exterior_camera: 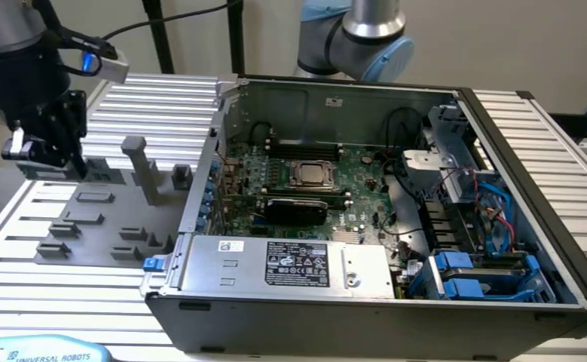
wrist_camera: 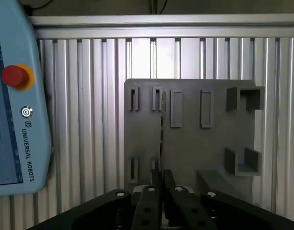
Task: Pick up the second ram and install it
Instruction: 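Pick up the second ram and move it above second insertion slot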
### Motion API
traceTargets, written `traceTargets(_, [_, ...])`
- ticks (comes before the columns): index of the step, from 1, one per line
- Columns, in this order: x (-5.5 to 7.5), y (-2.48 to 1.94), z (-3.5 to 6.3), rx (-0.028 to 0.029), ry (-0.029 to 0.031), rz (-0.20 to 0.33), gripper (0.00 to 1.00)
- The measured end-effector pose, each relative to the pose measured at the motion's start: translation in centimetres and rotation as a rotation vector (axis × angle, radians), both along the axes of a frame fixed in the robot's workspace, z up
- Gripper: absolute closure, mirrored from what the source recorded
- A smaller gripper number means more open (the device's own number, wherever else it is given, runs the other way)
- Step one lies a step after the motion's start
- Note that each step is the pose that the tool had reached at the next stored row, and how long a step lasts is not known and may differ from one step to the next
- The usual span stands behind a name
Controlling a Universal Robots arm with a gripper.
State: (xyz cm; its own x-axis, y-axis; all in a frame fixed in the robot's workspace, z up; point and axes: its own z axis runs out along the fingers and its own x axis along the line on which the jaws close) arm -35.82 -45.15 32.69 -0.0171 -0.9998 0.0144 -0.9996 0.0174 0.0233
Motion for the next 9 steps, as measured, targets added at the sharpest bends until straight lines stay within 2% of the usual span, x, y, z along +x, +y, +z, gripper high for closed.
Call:
traceTargets(5, [1.8,-0.08,2.27,0.0003,0.0004,0.0,0.86])
traceTargets(9, [3.6,-0.22,4.09,0.0033,0.0008,0.0,0.86])
